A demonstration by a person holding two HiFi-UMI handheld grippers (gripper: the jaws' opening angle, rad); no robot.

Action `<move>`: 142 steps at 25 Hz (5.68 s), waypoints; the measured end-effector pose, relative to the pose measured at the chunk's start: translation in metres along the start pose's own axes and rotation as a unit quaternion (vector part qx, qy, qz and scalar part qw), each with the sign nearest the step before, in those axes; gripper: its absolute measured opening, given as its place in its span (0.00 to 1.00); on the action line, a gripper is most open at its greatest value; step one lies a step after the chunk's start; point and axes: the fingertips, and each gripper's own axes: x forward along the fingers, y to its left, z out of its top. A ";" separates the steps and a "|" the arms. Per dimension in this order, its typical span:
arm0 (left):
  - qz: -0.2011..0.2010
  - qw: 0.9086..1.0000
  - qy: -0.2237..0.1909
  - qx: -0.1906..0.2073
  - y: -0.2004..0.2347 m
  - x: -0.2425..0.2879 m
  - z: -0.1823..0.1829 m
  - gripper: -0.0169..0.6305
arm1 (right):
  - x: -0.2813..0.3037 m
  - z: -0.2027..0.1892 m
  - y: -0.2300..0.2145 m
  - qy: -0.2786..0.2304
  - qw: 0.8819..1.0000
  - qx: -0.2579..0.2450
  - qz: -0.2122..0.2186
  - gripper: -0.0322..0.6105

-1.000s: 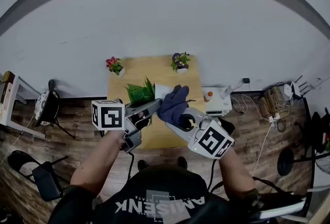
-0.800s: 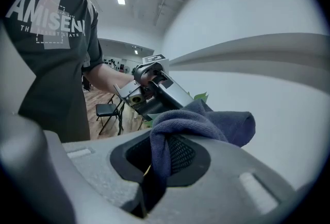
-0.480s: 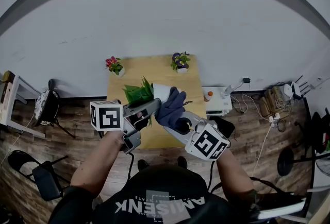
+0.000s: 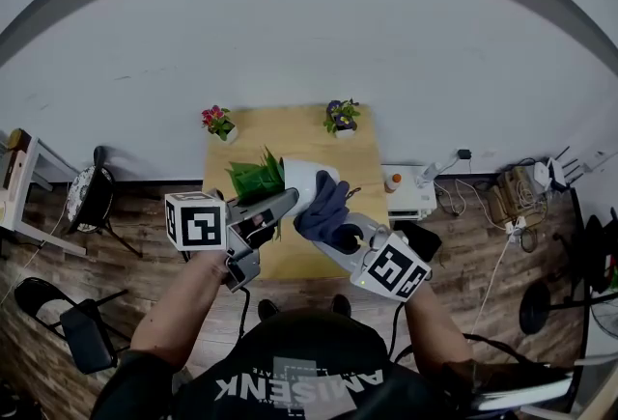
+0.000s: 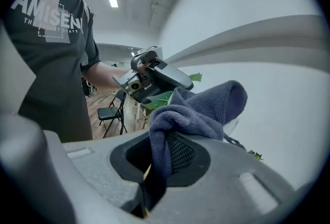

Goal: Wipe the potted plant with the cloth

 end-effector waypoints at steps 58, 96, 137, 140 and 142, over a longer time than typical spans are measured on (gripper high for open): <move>0.222 0.780 0.369 0.454 0.242 0.080 -0.099 0.06 | -0.105 -0.048 -0.111 -0.051 0.939 0.228 -0.253 0.12; 0.165 0.721 0.460 0.492 0.251 0.101 -0.137 0.22 | -0.154 -0.055 -0.086 -0.052 0.915 0.249 -0.312 0.12; 0.313 0.892 -0.148 0.290 0.011 -0.089 0.060 0.03 | -0.103 0.067 -0.125 -0.151 0.960 0.134 -0.192 0.12; 0.308 0.895 -0.147 0.285 0.009 -0.089 0.061 0.03 | -0.101 0.069 -0.122 -0.148 0.960 0.127 -0.204 0.12; 0.308 0.895 -0.145 0.288 0.007 -0.088 0.060 0.03 | -0.100 0.069 -0.121 -0.148 0.959 0.127 -0.207 0.12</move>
